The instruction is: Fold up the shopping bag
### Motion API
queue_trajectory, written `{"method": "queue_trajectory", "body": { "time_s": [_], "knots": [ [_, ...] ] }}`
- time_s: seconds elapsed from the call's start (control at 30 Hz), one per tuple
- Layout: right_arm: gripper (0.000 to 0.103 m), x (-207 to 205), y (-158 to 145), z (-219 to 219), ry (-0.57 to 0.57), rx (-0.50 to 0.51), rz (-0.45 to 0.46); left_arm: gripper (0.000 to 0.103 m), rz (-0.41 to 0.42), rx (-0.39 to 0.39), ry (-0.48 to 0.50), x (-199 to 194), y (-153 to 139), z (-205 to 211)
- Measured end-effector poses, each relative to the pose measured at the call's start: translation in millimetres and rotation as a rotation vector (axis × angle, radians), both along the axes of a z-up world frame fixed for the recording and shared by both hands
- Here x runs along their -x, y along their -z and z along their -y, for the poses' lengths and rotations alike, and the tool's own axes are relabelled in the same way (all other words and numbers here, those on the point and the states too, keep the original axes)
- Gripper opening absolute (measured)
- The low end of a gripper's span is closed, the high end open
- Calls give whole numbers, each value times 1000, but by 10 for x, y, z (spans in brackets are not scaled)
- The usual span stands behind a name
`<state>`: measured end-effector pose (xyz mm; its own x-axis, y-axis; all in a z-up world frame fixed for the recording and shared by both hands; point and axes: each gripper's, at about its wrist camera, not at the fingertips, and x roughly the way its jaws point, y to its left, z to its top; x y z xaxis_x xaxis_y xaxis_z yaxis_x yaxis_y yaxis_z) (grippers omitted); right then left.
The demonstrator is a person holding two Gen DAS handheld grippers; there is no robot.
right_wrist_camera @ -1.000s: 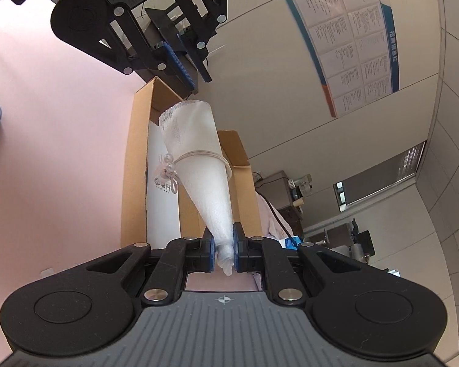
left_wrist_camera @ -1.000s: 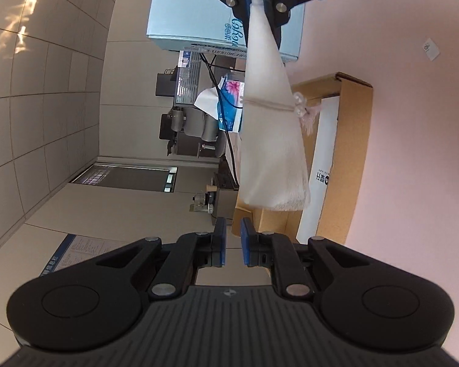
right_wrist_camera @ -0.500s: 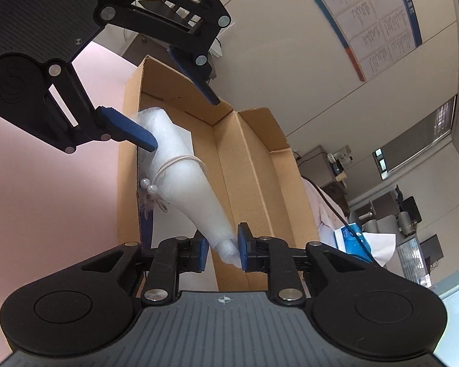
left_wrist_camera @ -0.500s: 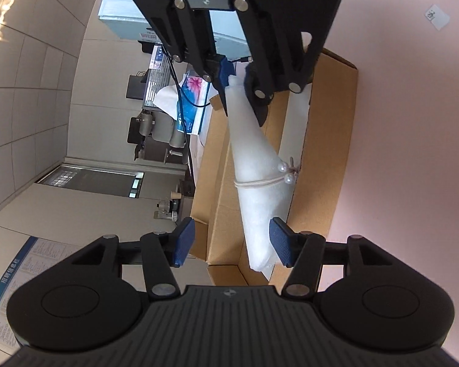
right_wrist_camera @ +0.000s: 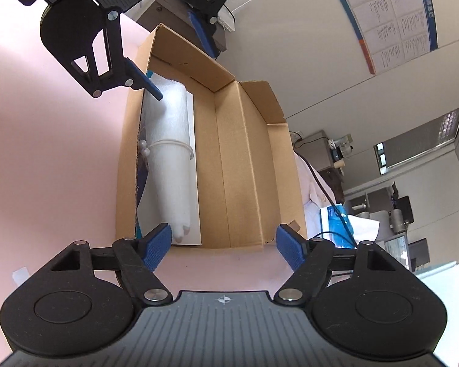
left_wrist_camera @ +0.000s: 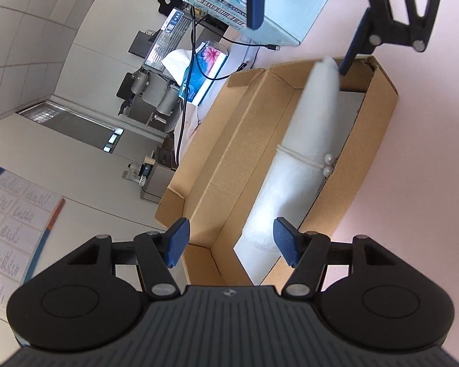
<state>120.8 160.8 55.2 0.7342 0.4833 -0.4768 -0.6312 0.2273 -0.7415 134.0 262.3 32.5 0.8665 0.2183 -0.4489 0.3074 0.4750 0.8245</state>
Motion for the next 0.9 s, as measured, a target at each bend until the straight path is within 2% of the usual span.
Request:
{"method": "queue_trajectory", "body": {
  "time_s": [0.13,0.23,0.3,0.37,0.43,0.47,0.5,0.53,0.6,0.7,0.8,0.83,0.9],
  "knots": [
    [75,-2,1,121,39,-33,-11,58,5,37,-33,0,-27,0],
    [75,12,-41,314,53,-128,-57,58,7,52,-30,88,-38,-49],
    [75,52,-126,526,78,-283,-149,58,9,95,-34,122,-89,-76],
    [82,126,-206,769,90,-465,-261,59,28,199,-64,214,-176,-90],
    [89,225,-255,1007,74,-651,-377,69,62,274,-98,309,-231,-74],
    [93,288,-258,1129,53,-747,-431,85,93,288,-126,370,-238,-28],
    [95,370,-236,1273,42,-862,-493,85,123,303,-154,429,-244,18],
    [101,410,-228,1342,43,-933,-529,85,135,338,-187,476,-257,66],
    [103,517,-156,1480,79,-1062,-590,85,159,408,-254,569,-281,164],
    [103,643,-38,1625,146,-1169,-656,86,194,511,-352,711,-316,311],
    [103,735,62,1738,183,-1225,-682,86,223,530,-401,900,-312,478],
    [103,755,90,1777,186,-1235,-698,87,231,562,-408,978,-322,532],
    [103,821,149,1887,205,-1263,-720,94,228,609,-417,1106,-348,567]
  ]
}}
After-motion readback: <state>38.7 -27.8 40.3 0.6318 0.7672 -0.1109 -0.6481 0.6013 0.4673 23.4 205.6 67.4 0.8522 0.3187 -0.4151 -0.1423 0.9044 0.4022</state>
